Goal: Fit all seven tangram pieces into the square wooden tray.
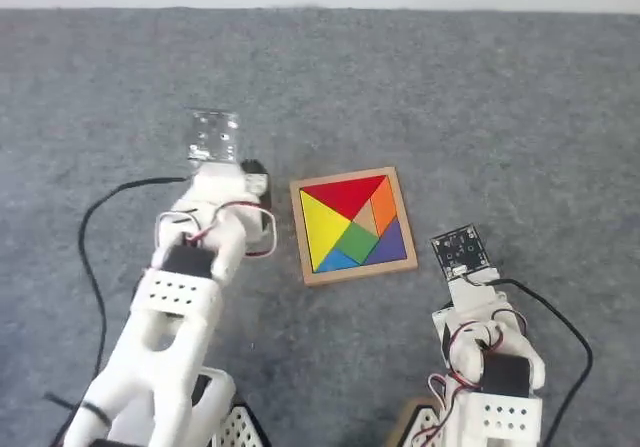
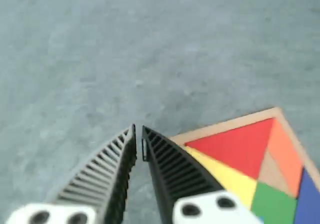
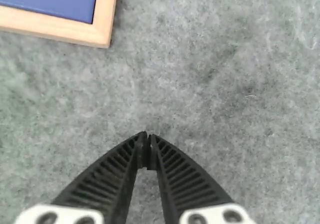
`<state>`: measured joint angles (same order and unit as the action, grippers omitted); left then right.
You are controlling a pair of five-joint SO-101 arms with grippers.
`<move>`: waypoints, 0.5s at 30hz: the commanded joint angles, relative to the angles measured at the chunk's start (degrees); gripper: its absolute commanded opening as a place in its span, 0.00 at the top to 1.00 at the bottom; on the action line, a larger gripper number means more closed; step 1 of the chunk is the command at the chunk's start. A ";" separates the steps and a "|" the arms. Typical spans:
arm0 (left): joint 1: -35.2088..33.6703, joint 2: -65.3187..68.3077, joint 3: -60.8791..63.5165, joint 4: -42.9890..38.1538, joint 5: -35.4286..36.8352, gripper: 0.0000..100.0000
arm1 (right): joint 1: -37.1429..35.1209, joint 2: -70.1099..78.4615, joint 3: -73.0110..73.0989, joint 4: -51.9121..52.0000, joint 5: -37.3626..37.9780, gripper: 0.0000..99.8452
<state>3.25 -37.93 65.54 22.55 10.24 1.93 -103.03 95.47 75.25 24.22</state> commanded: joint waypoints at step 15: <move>-5.98 -1.76 6.55 -6.59 0.97 0.98 | -0.22 -0.84 0.97 0.13 0.44 0.99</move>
<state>-2.29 -38.11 72.40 18.95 10.77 1.93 -103.03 95.47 75.25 24.22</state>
